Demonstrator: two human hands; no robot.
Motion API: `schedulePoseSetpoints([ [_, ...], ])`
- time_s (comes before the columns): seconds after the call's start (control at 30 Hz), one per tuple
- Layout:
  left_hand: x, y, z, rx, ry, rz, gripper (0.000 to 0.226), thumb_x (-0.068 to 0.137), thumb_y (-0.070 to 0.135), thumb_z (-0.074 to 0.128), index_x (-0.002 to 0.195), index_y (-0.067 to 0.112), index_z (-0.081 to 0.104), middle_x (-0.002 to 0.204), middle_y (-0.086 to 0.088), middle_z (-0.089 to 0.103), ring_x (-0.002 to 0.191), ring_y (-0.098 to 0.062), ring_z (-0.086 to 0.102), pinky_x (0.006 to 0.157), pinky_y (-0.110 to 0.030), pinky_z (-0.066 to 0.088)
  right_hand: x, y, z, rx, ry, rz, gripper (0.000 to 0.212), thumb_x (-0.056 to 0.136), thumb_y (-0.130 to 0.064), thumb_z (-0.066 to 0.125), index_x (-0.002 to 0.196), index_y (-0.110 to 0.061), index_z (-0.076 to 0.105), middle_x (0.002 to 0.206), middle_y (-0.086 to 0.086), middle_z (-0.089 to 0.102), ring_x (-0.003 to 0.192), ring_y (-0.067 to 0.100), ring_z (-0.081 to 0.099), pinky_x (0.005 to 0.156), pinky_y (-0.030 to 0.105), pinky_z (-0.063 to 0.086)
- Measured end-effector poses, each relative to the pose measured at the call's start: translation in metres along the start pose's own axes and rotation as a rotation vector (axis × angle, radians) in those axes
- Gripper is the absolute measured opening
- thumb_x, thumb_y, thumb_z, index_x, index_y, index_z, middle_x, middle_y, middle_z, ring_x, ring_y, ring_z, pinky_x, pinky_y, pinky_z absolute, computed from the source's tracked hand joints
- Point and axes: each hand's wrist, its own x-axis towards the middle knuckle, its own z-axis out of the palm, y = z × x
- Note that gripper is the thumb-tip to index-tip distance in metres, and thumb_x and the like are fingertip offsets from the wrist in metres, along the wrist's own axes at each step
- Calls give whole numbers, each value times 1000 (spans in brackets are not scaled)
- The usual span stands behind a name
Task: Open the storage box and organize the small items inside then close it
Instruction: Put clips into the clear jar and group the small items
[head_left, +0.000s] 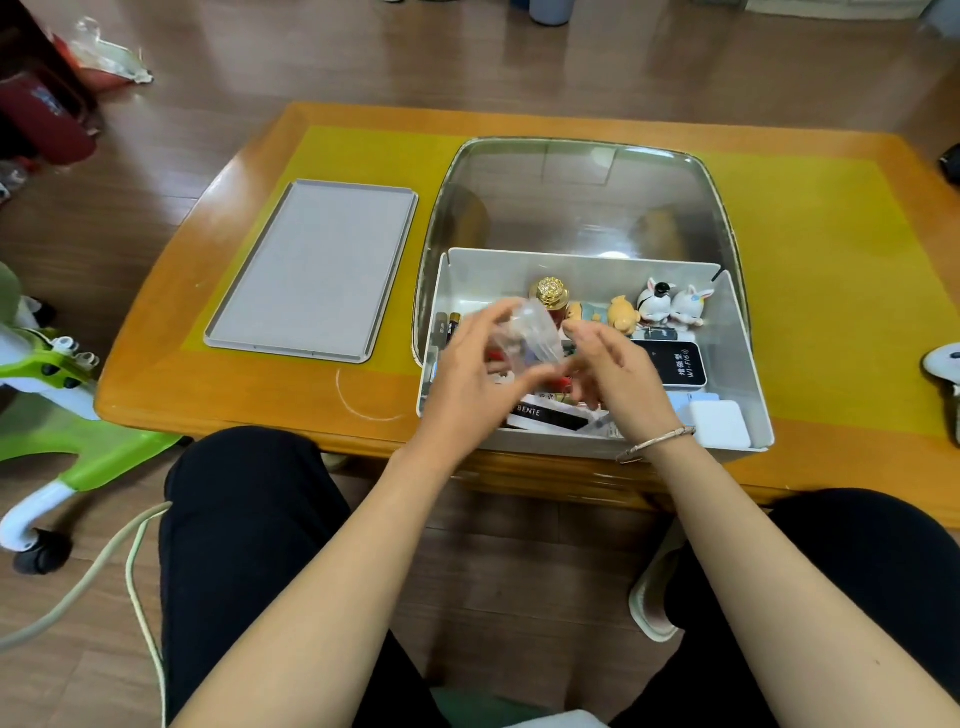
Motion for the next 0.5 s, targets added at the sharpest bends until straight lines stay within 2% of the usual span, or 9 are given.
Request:
schedulePoseSetpoints([
  [0.1,2,-1,-10,-161,224,-95,63,78,24,77,131,23,43,127,5,49,109,-5,56,76,-11,51,1,1,-10,42,60,49,35,97,-40,42,98,-13,63,73,3,69,46,9,50,42,14,40],
  [0.17,2,-4,-15,-138,267,-76,64,79,25,77,133,23,42,129,4,47,112,-6,55,78,-12,52,2,3,-16,-34,50,50,39,96,-37,45,101,-4,64,75,3,68,44,7,50,41,12,38],
  [0.27,3,-4,-15,-6,163,-44,71,76,39,75,137,26,40,127,9,44,110,11,47,81,-5,46,5,0,-17,-72,16,48,35,97,-40,44,95,-13,66,75,6,70,42,7,49,40,10,36],
  [0.33,2,-2,-10,76,29,10,77,70,48,73,136,26,40,125,9,46,107,21,42,82,0,41,8,-7,-14,-126,-60,79,42,95,-51,37,92,-20,66,71,6,71,41,10,49,39,10,35],
  [0.37,0,-2,-6,114,-30,54,77,70,46,75,135,24,42,124,9,46,106,23,41,81,1,39,9,-10,-11,-177,-101,101,50,93,-59,34,89,-21,66,66,6,69,40,10,49,38,9,34],
  [0.47,-3,-5,3,183,-128,142,71,72,36,81,132,20,46,119,14,45,105,23,39,83,2,36,11,-17,-3,-316,-140,145,68,86,-69,30,57,-12,55,39,1,51,32,9,43,36,11,33],
  [0.5,-3,-4,4,168,-146,130,70,72,38,80,131,22,47,118,16,45,105,22,40,83,1,38,12,-18,-2,-339,-127,148,70,87,-67,32,55,-8,52,37,-1,47,33,9,42,37,15,34],
])
